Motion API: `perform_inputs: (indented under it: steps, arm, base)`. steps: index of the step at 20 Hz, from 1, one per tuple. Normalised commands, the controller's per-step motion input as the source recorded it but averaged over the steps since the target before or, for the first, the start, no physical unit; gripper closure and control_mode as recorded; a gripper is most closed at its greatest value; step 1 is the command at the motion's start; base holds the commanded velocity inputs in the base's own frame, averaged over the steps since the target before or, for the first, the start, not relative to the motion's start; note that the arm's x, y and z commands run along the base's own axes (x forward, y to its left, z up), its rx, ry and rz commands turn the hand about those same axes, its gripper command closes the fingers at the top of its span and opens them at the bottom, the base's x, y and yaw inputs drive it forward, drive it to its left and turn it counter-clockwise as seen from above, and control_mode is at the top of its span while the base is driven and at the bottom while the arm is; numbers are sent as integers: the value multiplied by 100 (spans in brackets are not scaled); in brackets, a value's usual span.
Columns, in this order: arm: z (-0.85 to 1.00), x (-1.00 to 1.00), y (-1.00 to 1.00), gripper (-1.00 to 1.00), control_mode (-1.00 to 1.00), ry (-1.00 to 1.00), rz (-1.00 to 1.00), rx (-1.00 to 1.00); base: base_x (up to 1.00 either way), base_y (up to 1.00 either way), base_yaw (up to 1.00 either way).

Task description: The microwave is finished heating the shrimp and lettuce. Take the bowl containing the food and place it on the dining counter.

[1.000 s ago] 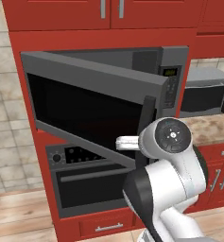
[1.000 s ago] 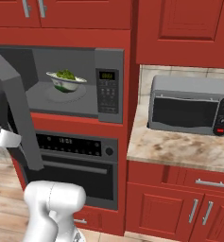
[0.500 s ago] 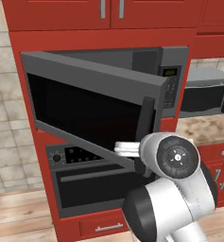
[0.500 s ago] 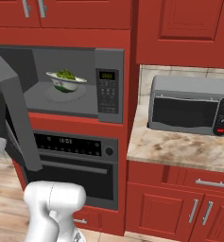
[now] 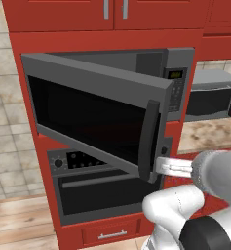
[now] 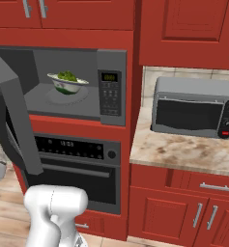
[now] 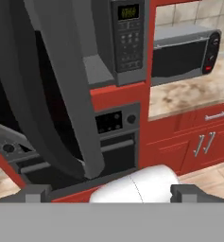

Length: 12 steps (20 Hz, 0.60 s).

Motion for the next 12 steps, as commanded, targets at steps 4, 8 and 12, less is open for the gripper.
perform_inputs:
  steps: [4,8,12]
  arm:
    - [0,7,-100,-100,-100,3,8,28]
    - [0,27,-100,-100,-100,5,12,31]
    - [-5,43,-100,-100,-100,11,19,36]
  base:
    - [0,0,0]
    - [0,0,0]
    - [0,0,0]
